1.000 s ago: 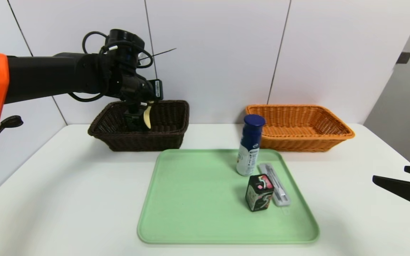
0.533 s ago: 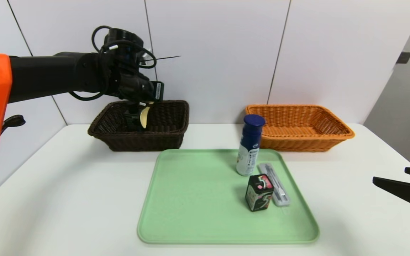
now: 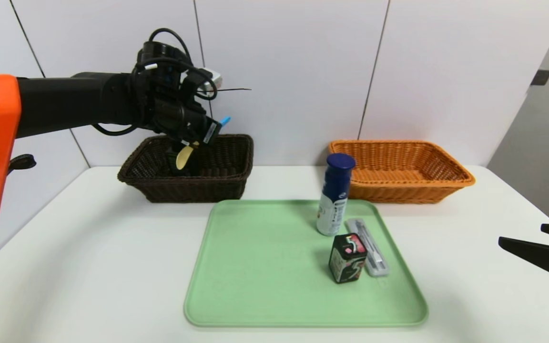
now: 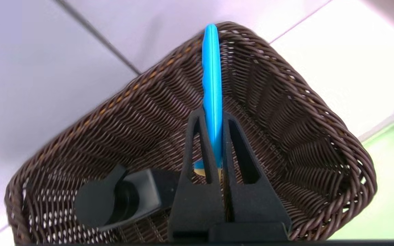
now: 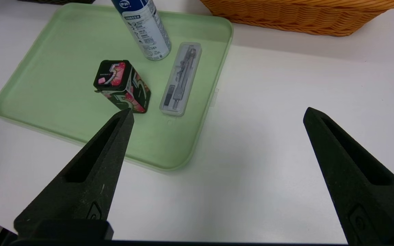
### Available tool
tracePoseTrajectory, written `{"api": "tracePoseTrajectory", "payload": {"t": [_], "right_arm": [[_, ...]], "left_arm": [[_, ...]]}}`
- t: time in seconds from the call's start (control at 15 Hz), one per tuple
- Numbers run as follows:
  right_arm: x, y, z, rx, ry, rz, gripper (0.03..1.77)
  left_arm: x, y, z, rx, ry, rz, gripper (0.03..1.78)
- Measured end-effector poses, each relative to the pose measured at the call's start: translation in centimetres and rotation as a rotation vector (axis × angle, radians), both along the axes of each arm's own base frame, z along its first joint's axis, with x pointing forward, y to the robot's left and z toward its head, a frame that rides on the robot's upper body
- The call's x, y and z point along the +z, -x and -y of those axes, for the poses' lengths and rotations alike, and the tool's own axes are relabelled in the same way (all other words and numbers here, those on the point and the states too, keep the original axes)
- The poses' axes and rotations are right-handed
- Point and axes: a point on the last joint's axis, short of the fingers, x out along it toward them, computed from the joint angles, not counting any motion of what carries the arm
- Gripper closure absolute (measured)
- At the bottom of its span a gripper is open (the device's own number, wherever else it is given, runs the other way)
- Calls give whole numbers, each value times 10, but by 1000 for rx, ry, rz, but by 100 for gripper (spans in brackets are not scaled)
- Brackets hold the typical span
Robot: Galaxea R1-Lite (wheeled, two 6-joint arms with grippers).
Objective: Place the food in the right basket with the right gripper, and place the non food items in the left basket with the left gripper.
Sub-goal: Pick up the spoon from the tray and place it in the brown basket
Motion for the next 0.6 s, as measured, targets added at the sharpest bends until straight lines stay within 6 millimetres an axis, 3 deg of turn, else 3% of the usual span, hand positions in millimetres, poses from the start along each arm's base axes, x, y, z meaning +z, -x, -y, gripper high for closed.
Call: {"api": "tracePoseTrajectory", "payload": {"t": [0.6], "right_arm": [[-2, 1, 0, -2, -1, -7, 9]], "left_arm": [[-20, -10, 4, -54, -79, -14, 173]]}}
